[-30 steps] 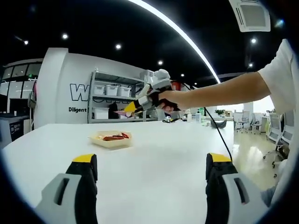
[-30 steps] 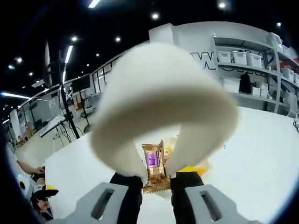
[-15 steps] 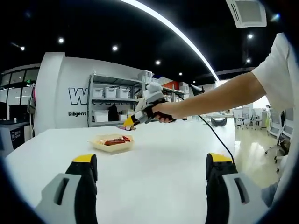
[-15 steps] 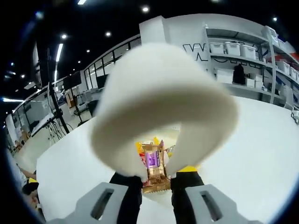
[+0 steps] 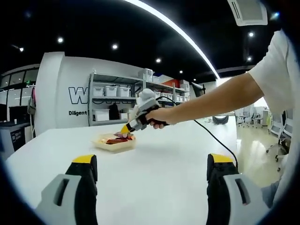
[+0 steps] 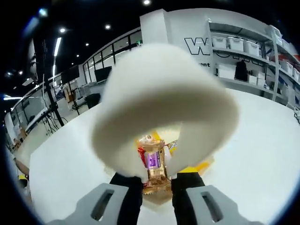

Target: Place the target food into the container with the food tongs after gripping and lifting it, then release it inside without dropping or visibly crushing the food.

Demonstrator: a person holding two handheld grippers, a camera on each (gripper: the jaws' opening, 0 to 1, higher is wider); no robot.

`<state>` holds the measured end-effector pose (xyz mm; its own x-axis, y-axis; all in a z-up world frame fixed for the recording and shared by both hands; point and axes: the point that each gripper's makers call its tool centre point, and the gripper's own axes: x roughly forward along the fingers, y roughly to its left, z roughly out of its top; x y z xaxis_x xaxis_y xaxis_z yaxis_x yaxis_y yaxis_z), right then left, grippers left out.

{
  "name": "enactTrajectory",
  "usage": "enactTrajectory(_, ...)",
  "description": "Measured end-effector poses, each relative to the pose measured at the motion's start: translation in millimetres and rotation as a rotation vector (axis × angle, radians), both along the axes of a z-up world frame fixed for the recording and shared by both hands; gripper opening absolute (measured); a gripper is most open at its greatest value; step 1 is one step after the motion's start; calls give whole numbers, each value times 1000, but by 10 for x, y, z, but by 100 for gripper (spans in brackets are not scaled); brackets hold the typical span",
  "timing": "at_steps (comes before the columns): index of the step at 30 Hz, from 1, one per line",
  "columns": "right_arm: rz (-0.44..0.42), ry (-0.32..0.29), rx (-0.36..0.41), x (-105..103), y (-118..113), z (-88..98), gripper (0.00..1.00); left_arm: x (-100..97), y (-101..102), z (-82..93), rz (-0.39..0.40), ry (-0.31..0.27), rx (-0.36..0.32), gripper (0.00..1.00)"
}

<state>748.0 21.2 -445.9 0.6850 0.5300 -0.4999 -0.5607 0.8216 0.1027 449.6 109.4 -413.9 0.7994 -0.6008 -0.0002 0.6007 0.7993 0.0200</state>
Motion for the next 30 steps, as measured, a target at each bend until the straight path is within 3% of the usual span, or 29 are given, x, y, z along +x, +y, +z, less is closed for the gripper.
enactTrajectory(13, -14, -20, -5, 270, -14, -34, 17, 125, 100, -205, 38, 63, 54, 96)
enactTrajectory(28, -7, -36, -21, 418, 60, -32, 18, 174, 116, -355, 39, 99, 65, 96)
enactTrajectory(30, 0, -43, -30, 436, 58, -26, 18, 184, 132, -398, 43, 103, 39, 95)
